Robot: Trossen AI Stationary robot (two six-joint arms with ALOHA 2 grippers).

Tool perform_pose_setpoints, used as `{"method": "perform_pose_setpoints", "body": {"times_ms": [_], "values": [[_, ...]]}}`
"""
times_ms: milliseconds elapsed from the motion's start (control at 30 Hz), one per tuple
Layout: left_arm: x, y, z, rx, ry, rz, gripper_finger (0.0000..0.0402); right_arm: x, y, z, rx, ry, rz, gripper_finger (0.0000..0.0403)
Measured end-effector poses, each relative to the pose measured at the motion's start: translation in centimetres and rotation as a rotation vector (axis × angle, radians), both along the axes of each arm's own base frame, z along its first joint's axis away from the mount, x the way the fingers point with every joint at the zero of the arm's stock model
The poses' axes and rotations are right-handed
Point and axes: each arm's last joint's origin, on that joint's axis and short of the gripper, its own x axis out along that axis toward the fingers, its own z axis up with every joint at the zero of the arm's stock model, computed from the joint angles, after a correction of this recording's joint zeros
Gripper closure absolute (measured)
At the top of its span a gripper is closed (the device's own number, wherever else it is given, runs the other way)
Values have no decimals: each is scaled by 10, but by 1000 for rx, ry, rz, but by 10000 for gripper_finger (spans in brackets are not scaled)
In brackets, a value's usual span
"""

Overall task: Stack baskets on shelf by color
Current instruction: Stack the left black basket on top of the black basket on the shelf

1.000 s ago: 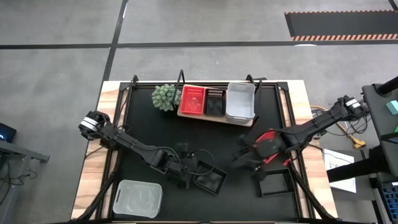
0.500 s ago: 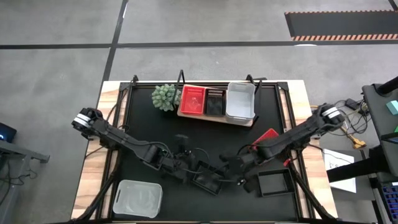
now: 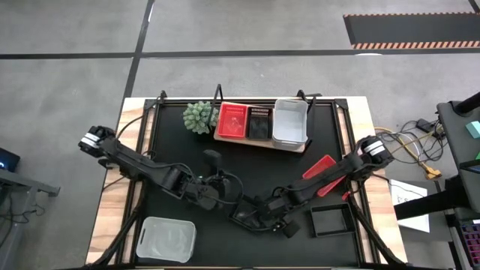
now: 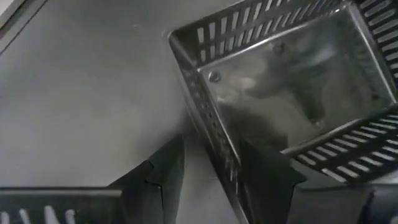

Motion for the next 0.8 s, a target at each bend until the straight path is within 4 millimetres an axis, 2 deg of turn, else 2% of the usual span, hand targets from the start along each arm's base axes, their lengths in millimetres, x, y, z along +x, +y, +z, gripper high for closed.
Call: {"method": "perform_pose_setpoints", "body": {"times_ms": [133, 300, 367, 467, 600, 800], "values": [[-8, 5, 12, 51, -32, 19, 396, 3, 0, -3, 2, -3, -4, 287], [-27, 14, 18, 65, -56, 18, 396, 7, 1, -5, 6, -33, 11, 377], [-36, 18, 17, 48, -86, 22, 396, 7, 1, 2, -1, -48, 10, 386], [-49, 24, 12, 10, -171, 24, 396, 9, -1, 23, -45, -92, -27, 392], [-63, 31, -3, -22, -276, 18, 396, 13, -7, 63, -120, -120, -84, 393], [-82, 39, -24, 6, -364, -13, 396, 16, -31, 127, -197, -178, -208, 394]]}}
